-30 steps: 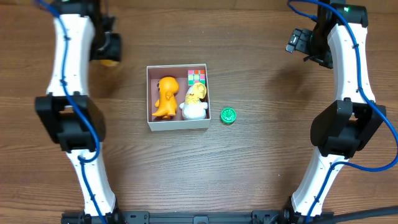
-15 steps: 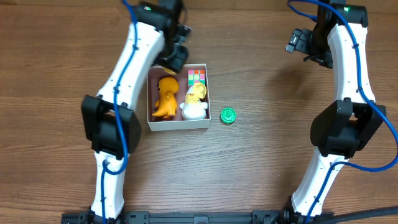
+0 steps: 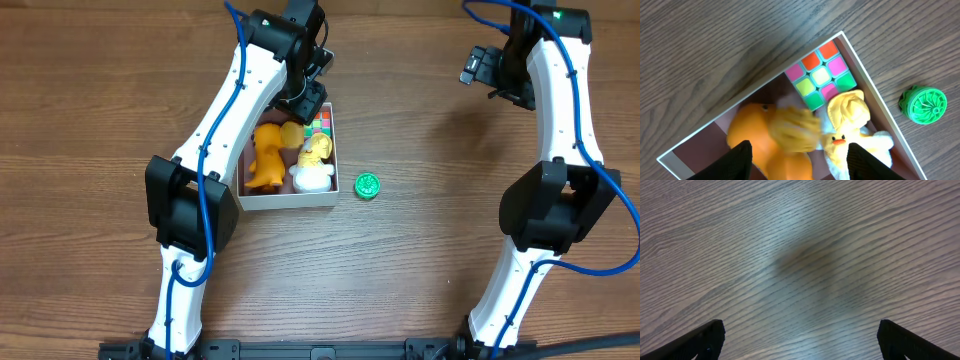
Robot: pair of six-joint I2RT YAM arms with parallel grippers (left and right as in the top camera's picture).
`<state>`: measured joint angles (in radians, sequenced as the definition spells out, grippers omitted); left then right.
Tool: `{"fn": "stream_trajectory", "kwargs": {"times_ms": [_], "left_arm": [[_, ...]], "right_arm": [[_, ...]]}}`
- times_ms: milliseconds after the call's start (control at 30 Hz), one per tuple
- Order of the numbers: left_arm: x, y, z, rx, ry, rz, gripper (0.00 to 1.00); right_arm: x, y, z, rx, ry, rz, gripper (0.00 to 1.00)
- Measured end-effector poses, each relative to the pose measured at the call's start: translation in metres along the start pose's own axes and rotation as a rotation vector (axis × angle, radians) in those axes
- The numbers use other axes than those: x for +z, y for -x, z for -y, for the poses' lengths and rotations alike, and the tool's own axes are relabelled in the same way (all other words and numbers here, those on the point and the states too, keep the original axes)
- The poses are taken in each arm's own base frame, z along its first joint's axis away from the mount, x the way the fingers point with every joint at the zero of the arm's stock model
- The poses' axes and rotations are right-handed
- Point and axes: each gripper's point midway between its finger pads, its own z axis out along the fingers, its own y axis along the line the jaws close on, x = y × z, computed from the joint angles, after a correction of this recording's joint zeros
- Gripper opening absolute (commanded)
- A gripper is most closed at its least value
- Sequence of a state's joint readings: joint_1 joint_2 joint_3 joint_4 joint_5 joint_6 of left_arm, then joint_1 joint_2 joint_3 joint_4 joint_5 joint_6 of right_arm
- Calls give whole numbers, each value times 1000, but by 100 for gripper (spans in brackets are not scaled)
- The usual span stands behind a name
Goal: Pack container
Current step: 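Lower the gold coin into the box beside the duck and release it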
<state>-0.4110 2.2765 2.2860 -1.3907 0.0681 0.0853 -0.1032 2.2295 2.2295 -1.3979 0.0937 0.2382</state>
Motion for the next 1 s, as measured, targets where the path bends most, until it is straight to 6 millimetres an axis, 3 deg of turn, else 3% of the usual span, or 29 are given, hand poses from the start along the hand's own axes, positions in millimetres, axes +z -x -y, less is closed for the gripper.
{"fn": "stream_trajectory", "kwargs": {"times_ms": [467,633,900,1000], "left_arm": [[0,0,-7,-1,35,-3,63],[-1,-4,-17,-20,46,-15,71],[-4,-19,-48,-90,60,-57,99],[-4,-25,-54,-108,59,-74,100]], "right_arm": [[0,0,0,0,0,0,100],[0,0,0,0,0,0,100],[0,0,0,0,0,0,100],[0,0,0,0,0,0,100]]}}
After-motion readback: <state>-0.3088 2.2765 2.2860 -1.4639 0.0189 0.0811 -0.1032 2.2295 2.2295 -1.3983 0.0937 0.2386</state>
